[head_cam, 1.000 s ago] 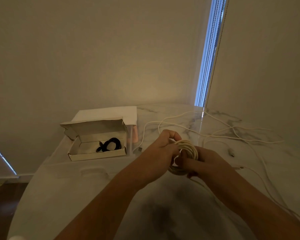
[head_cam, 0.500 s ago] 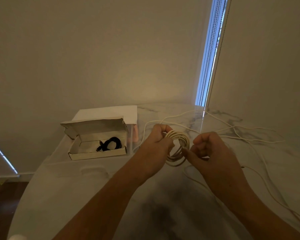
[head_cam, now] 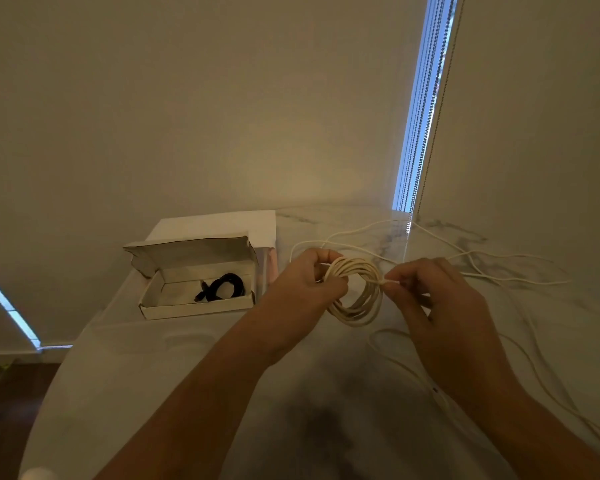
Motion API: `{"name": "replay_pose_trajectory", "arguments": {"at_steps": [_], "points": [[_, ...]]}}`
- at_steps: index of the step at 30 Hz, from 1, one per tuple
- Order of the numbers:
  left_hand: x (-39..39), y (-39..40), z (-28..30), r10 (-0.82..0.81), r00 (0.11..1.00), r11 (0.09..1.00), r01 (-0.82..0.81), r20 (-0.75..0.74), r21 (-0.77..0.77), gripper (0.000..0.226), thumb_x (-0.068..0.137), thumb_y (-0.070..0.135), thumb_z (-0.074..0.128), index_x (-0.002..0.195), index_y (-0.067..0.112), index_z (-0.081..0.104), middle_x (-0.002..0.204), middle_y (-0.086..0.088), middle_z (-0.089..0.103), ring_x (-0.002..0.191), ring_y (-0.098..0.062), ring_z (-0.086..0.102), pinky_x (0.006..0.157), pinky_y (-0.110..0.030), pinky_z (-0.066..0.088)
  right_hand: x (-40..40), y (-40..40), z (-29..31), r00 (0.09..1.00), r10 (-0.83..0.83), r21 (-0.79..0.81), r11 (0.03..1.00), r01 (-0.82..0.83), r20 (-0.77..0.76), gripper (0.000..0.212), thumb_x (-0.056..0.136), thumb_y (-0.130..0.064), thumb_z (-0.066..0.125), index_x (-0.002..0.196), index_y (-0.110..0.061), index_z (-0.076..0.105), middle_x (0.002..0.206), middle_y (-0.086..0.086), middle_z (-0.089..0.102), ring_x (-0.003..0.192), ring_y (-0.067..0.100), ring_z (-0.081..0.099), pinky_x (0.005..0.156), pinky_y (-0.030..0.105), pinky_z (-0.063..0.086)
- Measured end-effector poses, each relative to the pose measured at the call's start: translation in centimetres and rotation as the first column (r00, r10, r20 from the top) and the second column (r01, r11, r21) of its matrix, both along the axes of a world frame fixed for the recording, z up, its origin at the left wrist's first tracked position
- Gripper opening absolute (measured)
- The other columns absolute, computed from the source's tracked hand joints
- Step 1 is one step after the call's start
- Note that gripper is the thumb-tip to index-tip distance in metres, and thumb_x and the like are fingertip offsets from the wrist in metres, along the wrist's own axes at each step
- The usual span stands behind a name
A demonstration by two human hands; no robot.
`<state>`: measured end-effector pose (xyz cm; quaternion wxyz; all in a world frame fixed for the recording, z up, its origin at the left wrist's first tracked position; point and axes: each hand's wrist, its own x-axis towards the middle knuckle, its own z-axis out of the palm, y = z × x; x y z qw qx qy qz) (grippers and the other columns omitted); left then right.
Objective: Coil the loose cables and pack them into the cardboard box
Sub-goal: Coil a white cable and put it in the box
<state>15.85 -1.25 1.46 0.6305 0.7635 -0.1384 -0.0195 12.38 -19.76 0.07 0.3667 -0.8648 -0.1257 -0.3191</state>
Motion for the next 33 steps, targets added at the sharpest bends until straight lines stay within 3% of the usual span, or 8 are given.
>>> {"name": "replay_pose_trajectory", "arguments": {"at_steps": [3, 6, 12, 15, 18, 24, 33], "points": [[0.2, 0.4, 0.1, -0.025, 1.0, 0.998, 0.026, 0.007, -0.054, 0.025, 0.092, 0.011, 0.063, 0.117, 0.017, 0.062, 0.101, -0.003, 0.072, 0.094, -0.019, 0.068, 0.084, -0.03, 0.057, 0.0, 0.0, 0.2, 1.0, 0.013, 0.03, 0.999, -0.013, 0.0, 0.007, 0.091, -0.027, 0.06, 0.093, -0.022, 0.063, 0.091, -0.012, 0.054, 0.089, 0.002, 0.056, 0.07, 0.008, 0.041], [0.3, 0.6, 0.1, -0.025, 1.0, 0.995, 0.027, 0.016, -0.097, 0.023, 0.092, 0.009, 0.064, 0.115, 0.013, 0.063, 0.101, -0.007, 0.073, 0.091, -0.02, 0.068, 0.084, -0.032, 0.057, -0.1, 0.0, 0.4, 0.999, 0.046, 0.022, 0.999, -0.046, 0.006, 0.02, 0.09, -0.036, 0.05, 0.097, -0.021, 0.061, 0.094, -0.009, 0.056, 0.089, 0.004, 0.057, 0.073, 0.013, 0.043], [0.5, 1.1, 0.1, -0.015, 0.999, 0.997, 0.018, 0.034, -0.08, 0.022, 0.091, 0.014, 0.068, 0.112, 0.014, 0.064, 0.102, -0.014, 0.072, 0.088, -0.027, 0.067, 0.084, -0.041, 0.056, 0.3, -0.9, 0.6, 0.999, -0.041, 0.104, 0.994, 0.039, 0.014, 0.006, 0.094, -0.024, 0.058, 0.094, -0.03, 0.058, 0.089, -0.017, 0.063, 0.09, -0.006, 0.059, 0.069, 0.003, 0.04], [0.5, 1.2, 0.2, -0.045, 0.999, 0.995, 0.047, 0.026, -0.086, 0.023, 0.091, 0.014, 0.068, 0.113, 0.014, 0.064, 0.104, -0.014, 0.073, 0.098, -0.037, 0.067, 0.088, -0.049, 0.055, 0.5, -1.5, 0.8, 0.997, -0.077, 0.143, 0.987, 0.073, 0.024, 0.009, 0.094, -0.021, 0.059, 0.091, -0.03, 0.058, 0.088, -0.015, 0.065, 0.09, -0.006, 0.059, 0.069, 0.008, 0.041], [0.3, 1.0, 0.4, -0.08, 0.996, 0.994, 0.083, 0.033, -0.074, 0.025, 0.092, 0.015, 0.068, 0.116, 0.014, 0.063, 0.107, -0.01, 0.073, 0.101, -0.034, 0.068, 0.091, -0.051, 0.056, 0.7, -1.9, 0.9, 0.995, -0.095, 0.159, 0.983, 0.088, 0.036, 0.01, 0.095, -0.021, 0.058, 0.092, -0.031, 0.057, 0.089, -0.015, 0.065, 0.089, -0.005, 0.06, 0.07, 0.018, 0.045], [0.0, 0.8, 0.9, -0.14, 0.99, 0.987, 0.142, 0.032, -0.073, 0.032, 0.089, 0.011, 0.07, 0.12, 0.01, 0.061, 0.11, -0.007, 0.073, 0.099, -0.022, 0.07, 0.088, -0.038, 0.057, 0.6, -2.4, 1.5, 0.985, -0.157, 0.197, 0.971, 0.139, 0.078, 0.008, 0.095, -0.023, 0.059, 0.095, -0.03, 0.057, 0.09, -0.015, 0.064, 0.086, -0.001, 0.06, 0.073, 0.026, 0.045], [-0.2, 1.4, 1.4, -0.17, 0.985, 0.979, 0.171, 0.018, -0.109, 0.03, 0.089, 0.009, 0.07, 0.119, 0.009, 0.065, 0.11, -0.01, 0.073, 0.098, -0.022, 0.07, 0.092, -0.04, 0.056, 0.3, -3.0, 2.1, 0.973, -0.221, 0.244, 0.949, 0.201, 0.061, 0.003, 0.095, -0.026, 0.058, 0.097, -0.027, 0.057, 0.089, -0.018, 0.062, 0.085, -0.009, 0.058, 0.068, 0.016, 0.041]]}}
